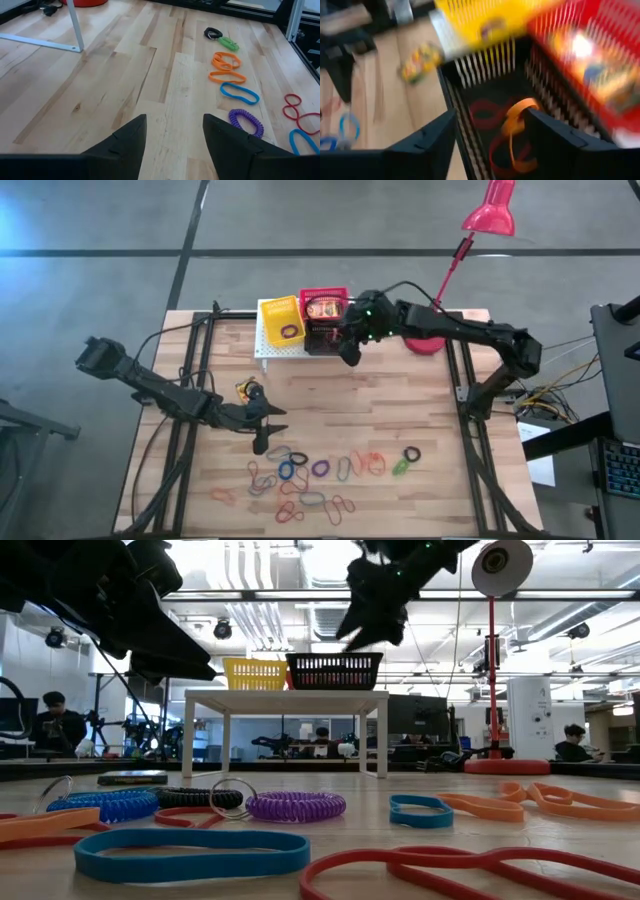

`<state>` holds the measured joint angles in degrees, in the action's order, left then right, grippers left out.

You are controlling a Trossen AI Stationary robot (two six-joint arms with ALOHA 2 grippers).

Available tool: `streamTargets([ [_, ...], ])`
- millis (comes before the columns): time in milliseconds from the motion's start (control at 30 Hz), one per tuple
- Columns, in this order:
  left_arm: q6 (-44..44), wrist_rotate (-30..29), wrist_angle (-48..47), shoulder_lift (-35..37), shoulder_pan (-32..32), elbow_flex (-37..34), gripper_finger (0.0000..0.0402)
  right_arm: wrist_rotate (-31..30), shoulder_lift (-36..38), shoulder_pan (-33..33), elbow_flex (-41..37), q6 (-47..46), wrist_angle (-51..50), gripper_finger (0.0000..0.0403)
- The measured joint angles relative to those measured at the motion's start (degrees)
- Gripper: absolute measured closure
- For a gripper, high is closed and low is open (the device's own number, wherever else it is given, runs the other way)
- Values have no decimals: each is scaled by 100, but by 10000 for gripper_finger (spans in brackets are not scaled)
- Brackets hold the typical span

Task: Pick & Place Office Desk Supplies
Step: Put the orange rubber band into the black bin on the shelf, then put the black spring keychain into the yellow bin on the shelf

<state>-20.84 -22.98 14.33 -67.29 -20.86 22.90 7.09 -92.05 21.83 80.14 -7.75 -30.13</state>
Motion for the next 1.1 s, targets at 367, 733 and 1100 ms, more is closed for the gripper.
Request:
streamTargets([
  [367, 0, 0, 0, 0, 2, 0, 204, 45, -367, 98, 1923, -40, -2386, 128],
  [733, -20, 1, -2, 0, 5, 0, 204, -1984, 15, -1405, 2064, 524, -2611, 154],
  [1100, -19, 1, -2, 0, 7, 0, 204, -2967, 69, -3444, 51, -1052, -2068, 177],
])
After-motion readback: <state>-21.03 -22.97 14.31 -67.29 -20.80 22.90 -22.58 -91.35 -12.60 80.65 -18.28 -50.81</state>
